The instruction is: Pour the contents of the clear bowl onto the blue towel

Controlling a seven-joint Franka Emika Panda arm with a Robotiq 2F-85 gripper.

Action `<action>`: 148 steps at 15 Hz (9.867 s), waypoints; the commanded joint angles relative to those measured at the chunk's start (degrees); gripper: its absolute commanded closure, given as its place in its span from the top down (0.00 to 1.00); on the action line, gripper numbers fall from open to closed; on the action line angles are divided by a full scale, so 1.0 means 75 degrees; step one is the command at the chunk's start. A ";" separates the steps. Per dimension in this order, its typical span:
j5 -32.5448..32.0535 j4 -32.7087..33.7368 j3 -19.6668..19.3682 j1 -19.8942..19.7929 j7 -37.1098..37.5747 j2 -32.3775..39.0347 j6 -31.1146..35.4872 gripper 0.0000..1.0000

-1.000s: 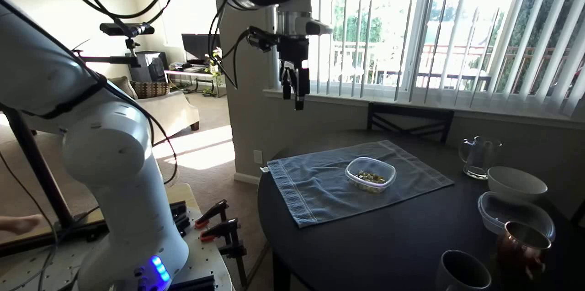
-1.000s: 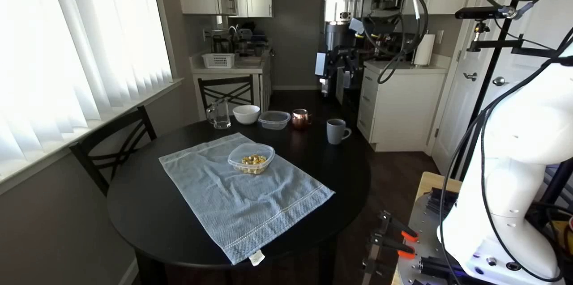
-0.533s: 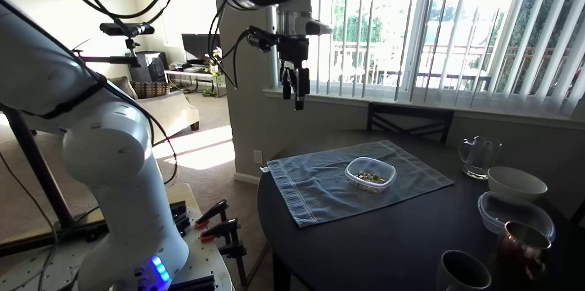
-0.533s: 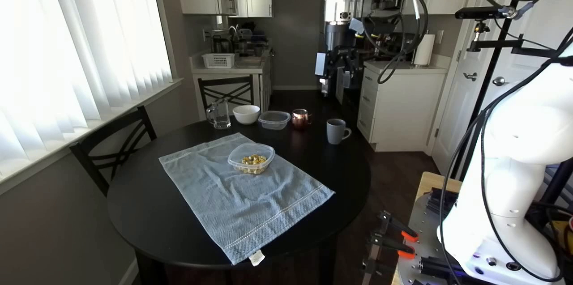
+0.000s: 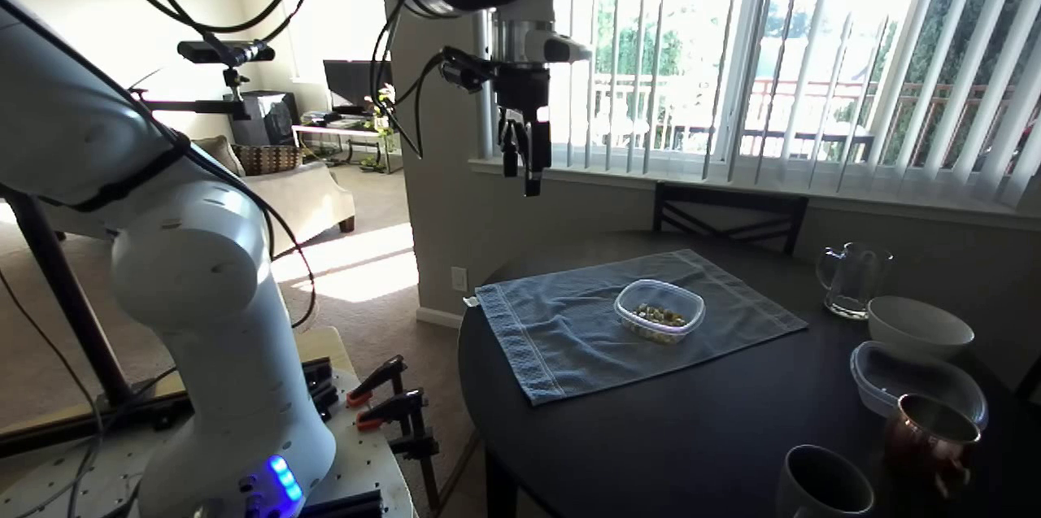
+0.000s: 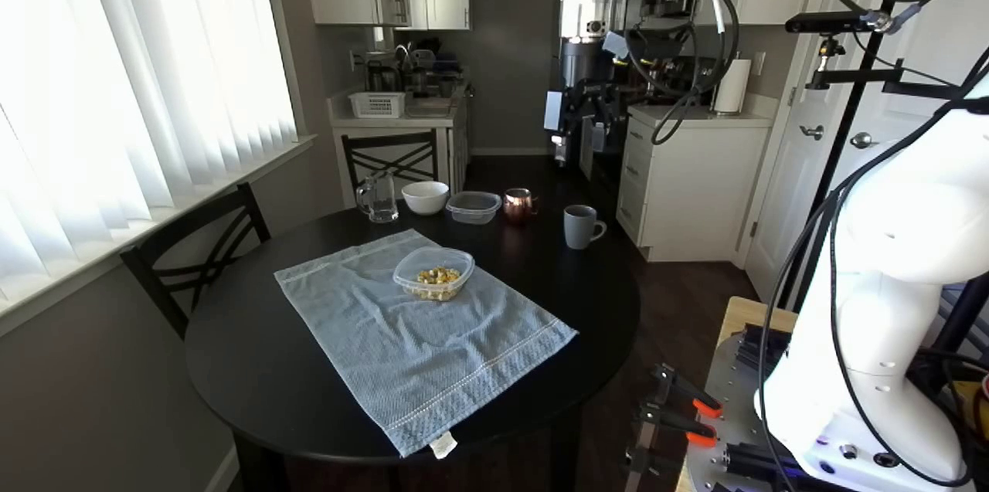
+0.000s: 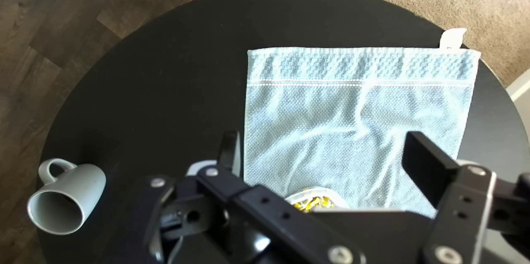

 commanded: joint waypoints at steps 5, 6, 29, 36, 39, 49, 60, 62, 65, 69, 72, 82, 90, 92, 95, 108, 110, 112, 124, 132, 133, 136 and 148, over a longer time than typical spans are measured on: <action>0.0433 0.1768 0.0560 0.0356 0.0642 0.1464 0.0690 1.00; 0.0466 0.2179 0.0703 0.0414 0.0902 0.1759 0.0834 1.00; -0.1871 0.6592 0.0127 0.2420 0.4943 0.8155 0.0107 1.00; -0.1871 0.6599 0.0129 0.2427 0.4943 0.8156 0.0100 1.00; -0.1670 0.6571 0.0193 0.2209 0.4405 0.8178 -0.0055 1.00; -0.1644 0.6809 -0.0261 0.1520 0.1284 0.9057 0.0782 1.00; -0.1896 0.6332 -0.0542 0.1952 0.0946 0.9913 0.3192 1.00; -0.2031 0.6414 -0.0710 0.1914 0.0717 1.0171 0.3392 1.00; -0.2296 0.6375 -0.0929 0.1817 0.0267 1.0260 0.3873 1.00; -0.2228 0.6225 -0.0926 0.1521 -0.0507 1.0086 0.4043 1.00; -0.2095 0.6356 -0.0829 0.1303 -0.0953 1.0099 0.3676 0.95; -0.1766 0.6413 -0.0287 0.0892 -0.1974 0.9523 0.2242 0.23; -0.1811 0.6618 -0.0187 0.0951 -0.1872 0.9617 0.1390 0.69; -0.1827 0.6630 -0.0170 0.0966 -0.1848 0.9655 0.1473 0.82; -0.1849 0.6727 -0.0150 0.1007 -0.1767 0.9830 0.1679 0.98; -0.1871 0.7183 -0.0203 0.1031 -0.1705 1.0481 0.2104 0.31; -0.1852 0.7206 -0.0202 0.1017 -0.1707 1.0486 0.2079 0.17; -0.1843 0.7241 -0.0206 0.1017 -0.1696 1.0512 0.2062 0.04; 0.0216 0.7679 0.0387 0.0088 -0.2012 0.9648 0.0645 0.02; 0.2817 0.8478 0.0678 -0.1120 -0.2897 0.9069 -0.2243 0.02; 0.3076 0.8588 0.0700 -0.1207 -0.3030 0.9093 -0.2608 0.02; 0.3691 0.9054 0.0776 -0.1321 -0.3419 0.9376 -0.3638 0.02; 0.5447 1.2035 0.1386 -0.1275 -0.3217 1.2690 -0.7116 0.02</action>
